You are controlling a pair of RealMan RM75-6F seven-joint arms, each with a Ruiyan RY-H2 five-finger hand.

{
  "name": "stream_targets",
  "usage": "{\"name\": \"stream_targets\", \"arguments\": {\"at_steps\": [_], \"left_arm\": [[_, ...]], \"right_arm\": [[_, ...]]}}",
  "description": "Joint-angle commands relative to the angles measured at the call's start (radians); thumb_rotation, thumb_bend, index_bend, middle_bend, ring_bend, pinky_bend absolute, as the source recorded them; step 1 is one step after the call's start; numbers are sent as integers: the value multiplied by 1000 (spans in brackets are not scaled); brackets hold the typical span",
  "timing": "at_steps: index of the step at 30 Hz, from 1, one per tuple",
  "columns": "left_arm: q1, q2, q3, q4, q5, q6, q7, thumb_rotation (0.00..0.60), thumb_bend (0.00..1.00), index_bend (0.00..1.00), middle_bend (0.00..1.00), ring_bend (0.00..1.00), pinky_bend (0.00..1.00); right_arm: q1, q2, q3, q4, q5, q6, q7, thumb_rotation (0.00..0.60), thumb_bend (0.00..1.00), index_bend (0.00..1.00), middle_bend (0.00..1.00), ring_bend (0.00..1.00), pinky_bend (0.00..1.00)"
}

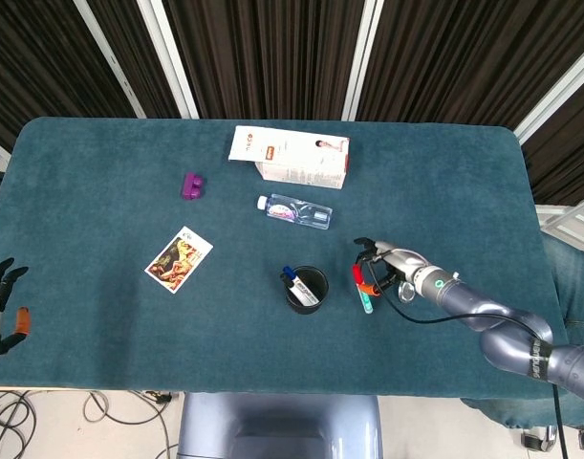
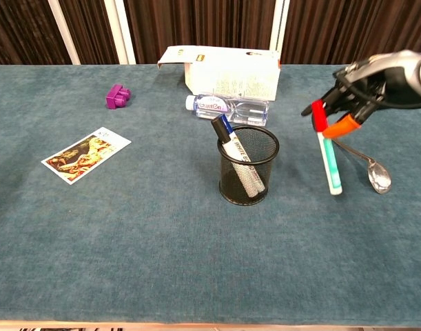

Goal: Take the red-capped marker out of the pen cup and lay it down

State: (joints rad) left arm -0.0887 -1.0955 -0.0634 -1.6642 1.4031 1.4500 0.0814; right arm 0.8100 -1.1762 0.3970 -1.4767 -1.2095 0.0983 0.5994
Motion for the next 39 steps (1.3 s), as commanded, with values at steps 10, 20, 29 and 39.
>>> {"name": "stream_targets", "arguments": {"at_steps": [10, 20, 29, 39], "left_arm": [[2, 7, 4, -16, 4, 0, -10, 600, 538, 160, 53, 94, 90], [2, 10, 2, -17, -6, -5, -9, 600, 539, 160, 53, 94, 90], [3, 0, -2, 3, 10, 20, 23, 600, 538, 160, 53, 94, 90], [8, -13, 3, 4, 18, 30, 39, 600, 539, 160, 53, 94, 90]], "right_arm": [[64, -17, -68, 37, 96, 25, -48, 600, 329, 381, 0, 0, 180], [76, 57, -70, -39, 167, 102, -65, 600, 244, 103, 0, 0, 180], [-10, 169, -106, -136, 147, 394, -231, 600, 244, 99, 0, 0, 180], [-274, 222, -247, -316, 93, 1038, -705, 600, 243, 76, 0, 0, 180]]}}
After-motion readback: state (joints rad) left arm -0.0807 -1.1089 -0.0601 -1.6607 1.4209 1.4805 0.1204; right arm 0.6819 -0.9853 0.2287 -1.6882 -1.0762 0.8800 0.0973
